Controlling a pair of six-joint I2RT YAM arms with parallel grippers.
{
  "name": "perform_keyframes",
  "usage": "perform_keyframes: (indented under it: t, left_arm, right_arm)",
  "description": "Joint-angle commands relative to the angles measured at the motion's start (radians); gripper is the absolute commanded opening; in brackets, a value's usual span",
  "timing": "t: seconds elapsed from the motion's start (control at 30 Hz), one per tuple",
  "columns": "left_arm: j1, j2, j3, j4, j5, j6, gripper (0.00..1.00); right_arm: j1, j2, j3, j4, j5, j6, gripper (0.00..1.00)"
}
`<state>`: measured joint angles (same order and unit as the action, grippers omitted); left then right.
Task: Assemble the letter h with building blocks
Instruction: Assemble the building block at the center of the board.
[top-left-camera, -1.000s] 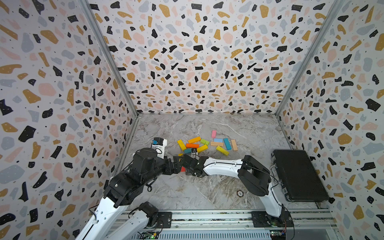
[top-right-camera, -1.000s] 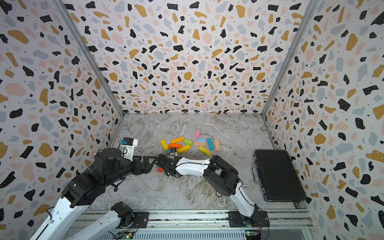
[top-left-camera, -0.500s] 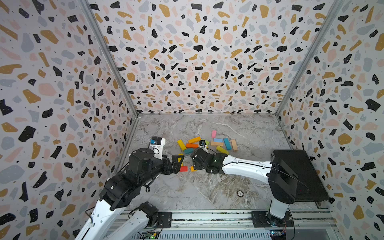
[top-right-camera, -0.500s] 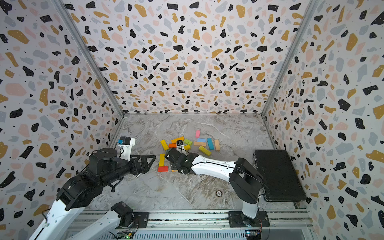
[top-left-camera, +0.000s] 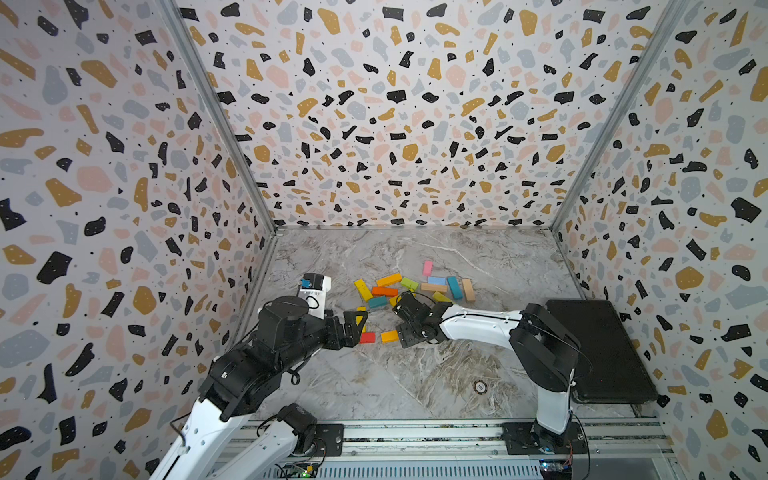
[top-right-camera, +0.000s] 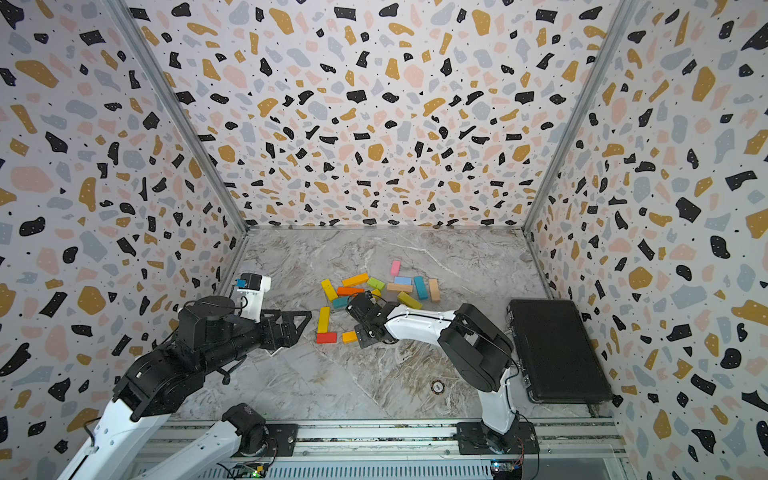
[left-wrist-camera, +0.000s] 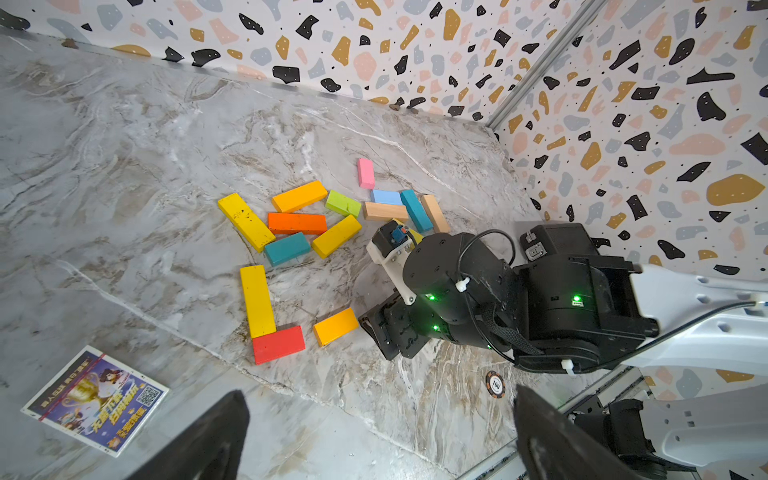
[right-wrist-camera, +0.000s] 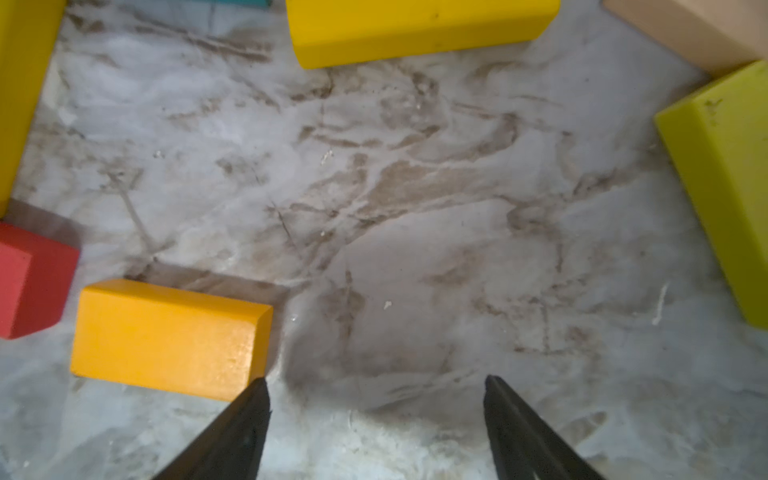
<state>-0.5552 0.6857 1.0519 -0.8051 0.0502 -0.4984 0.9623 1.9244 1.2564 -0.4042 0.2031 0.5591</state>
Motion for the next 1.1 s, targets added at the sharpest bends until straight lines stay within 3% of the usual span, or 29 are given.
perform_keyframes:
  t: [0.0, 1.07]
  left_arm:
    - [0.006, -0.002, 0.027, 0.003, -0.010, 0.020, 0.99]
    - [0.008, 0.014, 0.013, 0.014, -0.025, 0.032, 0.99]
  right_arm:
    - [0.000, 0.002, 0.011, -0.009, -0.026, -0.012, 0.82]
    - [0.006, 0.024, -0.006, 0.067, -0.112, 0.030, 0.79]
